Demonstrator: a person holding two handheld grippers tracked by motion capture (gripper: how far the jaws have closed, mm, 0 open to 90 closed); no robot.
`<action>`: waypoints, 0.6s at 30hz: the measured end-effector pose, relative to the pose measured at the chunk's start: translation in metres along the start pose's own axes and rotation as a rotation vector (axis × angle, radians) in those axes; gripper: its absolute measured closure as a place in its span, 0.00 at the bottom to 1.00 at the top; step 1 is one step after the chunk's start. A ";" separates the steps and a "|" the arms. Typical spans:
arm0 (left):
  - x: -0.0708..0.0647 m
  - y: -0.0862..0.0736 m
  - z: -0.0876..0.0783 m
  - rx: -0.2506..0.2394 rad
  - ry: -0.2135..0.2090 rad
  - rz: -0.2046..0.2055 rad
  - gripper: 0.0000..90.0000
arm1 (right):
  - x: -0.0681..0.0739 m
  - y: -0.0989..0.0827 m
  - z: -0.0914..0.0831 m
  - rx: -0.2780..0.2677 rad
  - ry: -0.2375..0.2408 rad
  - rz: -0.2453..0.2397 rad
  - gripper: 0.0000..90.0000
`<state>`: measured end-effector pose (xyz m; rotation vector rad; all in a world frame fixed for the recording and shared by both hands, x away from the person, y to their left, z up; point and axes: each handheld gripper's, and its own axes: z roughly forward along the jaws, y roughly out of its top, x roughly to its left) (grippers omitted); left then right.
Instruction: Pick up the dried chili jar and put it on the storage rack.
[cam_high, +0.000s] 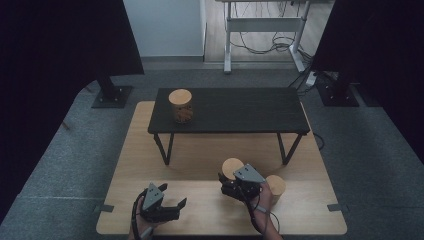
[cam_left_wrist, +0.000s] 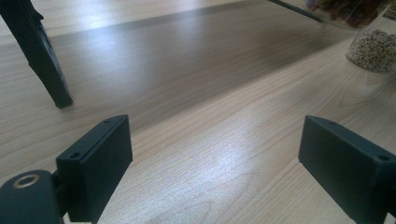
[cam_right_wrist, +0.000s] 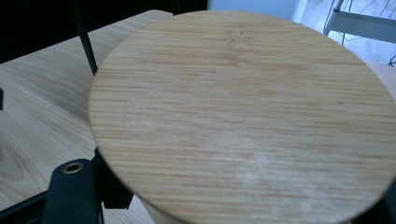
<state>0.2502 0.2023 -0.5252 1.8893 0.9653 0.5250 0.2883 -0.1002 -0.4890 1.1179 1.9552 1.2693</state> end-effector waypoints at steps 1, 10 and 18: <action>0.000 0.000 0.000 0.000 0.000 0.000 0.10 | 0.000 0.000 -0.002 -0.002 0.002 -0.003 0.28; 0.000 0.000 0.001 0.004 -0.001 0.000 0.10 | -0.002 0.003 -0.011 -0.011 0.021 -0.015 0.28; 0.000 0.000 0.001 0.004 -0.001 0.000 0.10 | -0.004 0.007 -0.017 -0.025 0.036 -0.024 0.28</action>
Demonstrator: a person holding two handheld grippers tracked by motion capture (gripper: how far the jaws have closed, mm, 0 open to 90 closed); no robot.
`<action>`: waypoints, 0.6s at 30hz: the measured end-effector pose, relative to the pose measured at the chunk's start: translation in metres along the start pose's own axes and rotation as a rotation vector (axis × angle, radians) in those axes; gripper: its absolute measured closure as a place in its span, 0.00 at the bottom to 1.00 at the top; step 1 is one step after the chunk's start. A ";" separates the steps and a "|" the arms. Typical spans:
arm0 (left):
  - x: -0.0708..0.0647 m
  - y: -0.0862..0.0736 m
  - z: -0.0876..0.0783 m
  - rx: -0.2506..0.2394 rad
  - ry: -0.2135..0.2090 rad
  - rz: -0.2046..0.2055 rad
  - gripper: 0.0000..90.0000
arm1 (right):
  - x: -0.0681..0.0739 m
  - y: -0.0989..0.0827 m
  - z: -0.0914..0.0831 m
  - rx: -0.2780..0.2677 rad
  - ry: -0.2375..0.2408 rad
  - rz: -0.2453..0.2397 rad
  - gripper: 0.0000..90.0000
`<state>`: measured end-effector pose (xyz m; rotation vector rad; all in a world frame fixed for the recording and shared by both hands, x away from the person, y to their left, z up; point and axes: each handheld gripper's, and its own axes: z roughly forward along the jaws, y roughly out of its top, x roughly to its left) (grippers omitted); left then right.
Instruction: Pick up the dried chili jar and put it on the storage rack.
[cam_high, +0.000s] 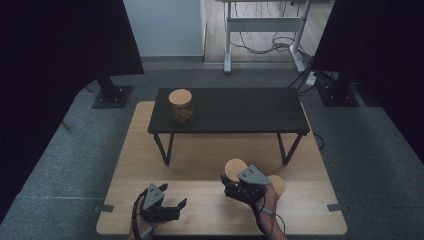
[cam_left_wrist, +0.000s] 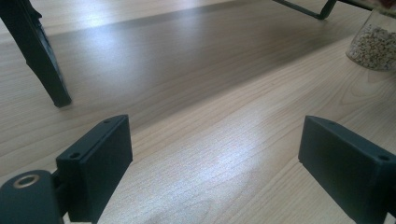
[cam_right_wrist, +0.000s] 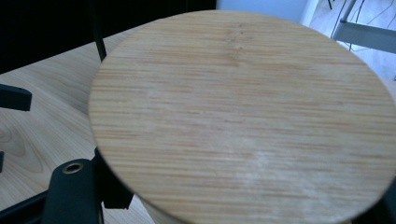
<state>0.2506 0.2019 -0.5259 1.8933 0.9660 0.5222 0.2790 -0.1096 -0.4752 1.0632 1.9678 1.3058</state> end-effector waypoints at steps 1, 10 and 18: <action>0.000 0.000 0.000 0.000 0.000 0.001 0.10 | 0.000 0.001 -0.001 -0.003 0.002 -0.002 0.28; 0.000 0.000 0.000 0.000 0.000 0.000 0.10 | 0.001 0.011 -0.006 -0.018 0.025 -0.031 0.28; 0.000 0.000 0.000 -0.001 0.001 -0.001 0.10 | 0.002 0.023 -0.012 -0.038 0.050 -0.048 0.28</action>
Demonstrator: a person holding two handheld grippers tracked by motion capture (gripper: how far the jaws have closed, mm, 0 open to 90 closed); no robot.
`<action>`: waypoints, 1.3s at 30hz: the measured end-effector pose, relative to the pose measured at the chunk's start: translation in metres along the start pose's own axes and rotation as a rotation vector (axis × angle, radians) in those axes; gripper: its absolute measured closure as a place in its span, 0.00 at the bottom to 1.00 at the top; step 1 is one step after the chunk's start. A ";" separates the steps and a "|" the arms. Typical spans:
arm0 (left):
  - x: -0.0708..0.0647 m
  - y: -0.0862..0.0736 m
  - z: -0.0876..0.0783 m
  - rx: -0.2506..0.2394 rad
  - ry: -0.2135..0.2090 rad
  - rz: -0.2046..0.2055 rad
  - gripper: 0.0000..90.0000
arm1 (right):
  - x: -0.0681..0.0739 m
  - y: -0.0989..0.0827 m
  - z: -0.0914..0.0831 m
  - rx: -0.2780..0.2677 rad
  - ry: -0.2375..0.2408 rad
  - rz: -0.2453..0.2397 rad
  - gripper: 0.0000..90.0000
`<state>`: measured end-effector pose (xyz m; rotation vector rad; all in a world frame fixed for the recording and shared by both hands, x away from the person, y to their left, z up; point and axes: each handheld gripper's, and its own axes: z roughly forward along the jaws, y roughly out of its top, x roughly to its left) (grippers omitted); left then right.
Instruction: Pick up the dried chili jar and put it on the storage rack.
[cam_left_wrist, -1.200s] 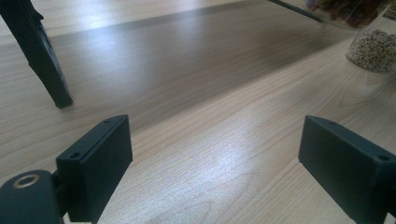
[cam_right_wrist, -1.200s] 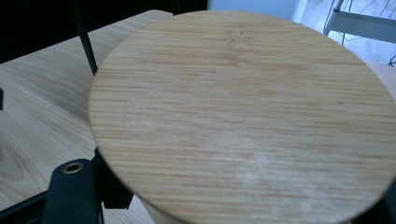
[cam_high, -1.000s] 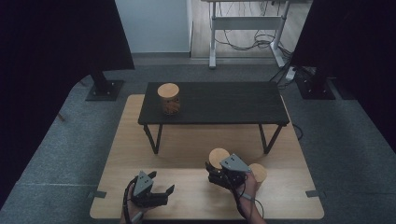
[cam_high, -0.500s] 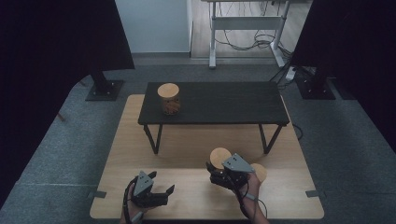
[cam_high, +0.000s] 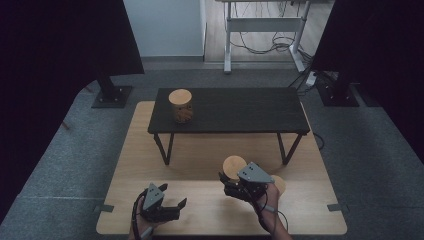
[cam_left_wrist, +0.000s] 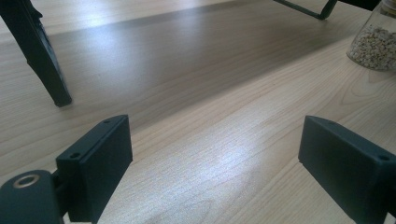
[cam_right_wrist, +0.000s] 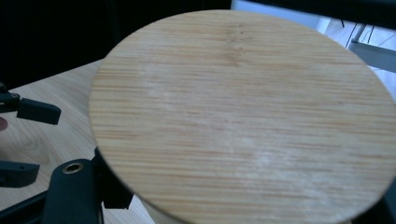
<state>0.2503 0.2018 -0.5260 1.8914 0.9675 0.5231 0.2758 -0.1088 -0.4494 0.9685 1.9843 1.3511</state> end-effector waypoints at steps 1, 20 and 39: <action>0.000 0.000 0.000 -0.001 0.000 -0.001 0.10 | 0.000 0.002 0.000 -0.001 0.004 -0.001 0.28; 0.001 0.000 0.000 -0.004 0.011 -0.004 0.10 | -0.003 0.019 0.000 0.003 0.029 -0.024 0.28; 0.000 0.001 0.000 -0.006 0.013 0.007 0.10 | -0.009 0.038 -0.005 -0.007 0.061 -0.043 0.28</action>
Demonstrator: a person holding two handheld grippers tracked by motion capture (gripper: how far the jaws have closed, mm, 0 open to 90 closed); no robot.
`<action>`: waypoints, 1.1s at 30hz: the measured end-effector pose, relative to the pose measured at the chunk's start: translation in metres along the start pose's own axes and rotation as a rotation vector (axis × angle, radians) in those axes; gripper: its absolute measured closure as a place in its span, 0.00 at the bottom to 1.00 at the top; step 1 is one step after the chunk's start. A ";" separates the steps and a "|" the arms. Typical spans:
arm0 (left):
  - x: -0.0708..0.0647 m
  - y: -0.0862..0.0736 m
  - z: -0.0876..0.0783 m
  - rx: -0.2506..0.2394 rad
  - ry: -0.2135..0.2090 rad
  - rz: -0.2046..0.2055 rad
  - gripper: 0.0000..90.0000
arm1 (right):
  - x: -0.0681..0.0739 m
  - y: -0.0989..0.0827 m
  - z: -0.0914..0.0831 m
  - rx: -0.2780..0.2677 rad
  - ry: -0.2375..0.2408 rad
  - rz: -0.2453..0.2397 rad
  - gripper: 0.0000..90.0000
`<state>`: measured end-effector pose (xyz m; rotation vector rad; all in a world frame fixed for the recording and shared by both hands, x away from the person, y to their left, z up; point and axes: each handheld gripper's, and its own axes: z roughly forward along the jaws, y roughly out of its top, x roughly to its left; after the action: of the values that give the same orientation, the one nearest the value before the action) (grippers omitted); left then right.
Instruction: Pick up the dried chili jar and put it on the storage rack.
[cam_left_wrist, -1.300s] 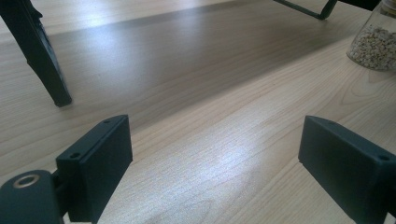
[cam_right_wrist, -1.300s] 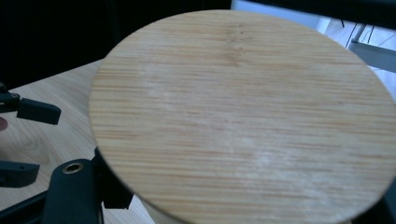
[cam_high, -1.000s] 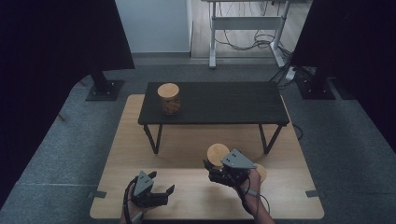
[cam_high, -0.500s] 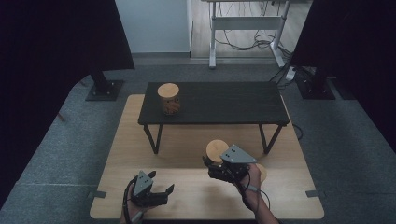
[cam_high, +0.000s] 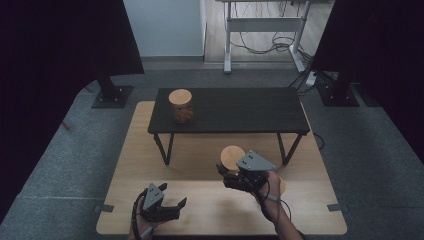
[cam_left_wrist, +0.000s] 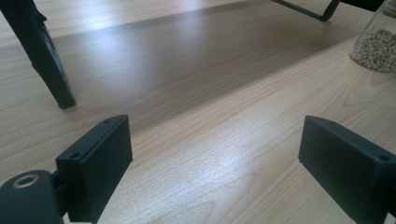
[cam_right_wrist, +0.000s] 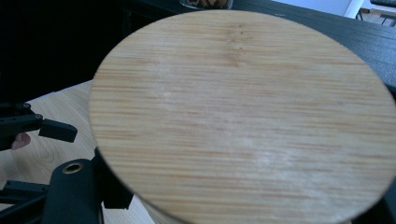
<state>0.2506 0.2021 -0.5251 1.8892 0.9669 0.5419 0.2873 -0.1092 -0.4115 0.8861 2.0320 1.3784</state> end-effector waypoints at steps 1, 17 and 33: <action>0.000 0.000 0.000 0.000 0.001 0.000 0.10 | 0.000 0.001 0.000 0.000 0.005 0.003 0.28; 0.000 0.000 0.000 -0.002 0.007 0.000 0.10 | -0.006 0.016 0.000 -0.005 0.012 0.003 0.28; 0.001 0.000 0.000 -0.001 0.013 0.005 0.10 | -0.022 0.031 0.001 -0.023 0.009 0.023 0.28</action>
<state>0.2507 0.2029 -0.5250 1.8898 0.9702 0.5579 0.3092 -0.1172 -0.3810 0.8976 2.0144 1.4171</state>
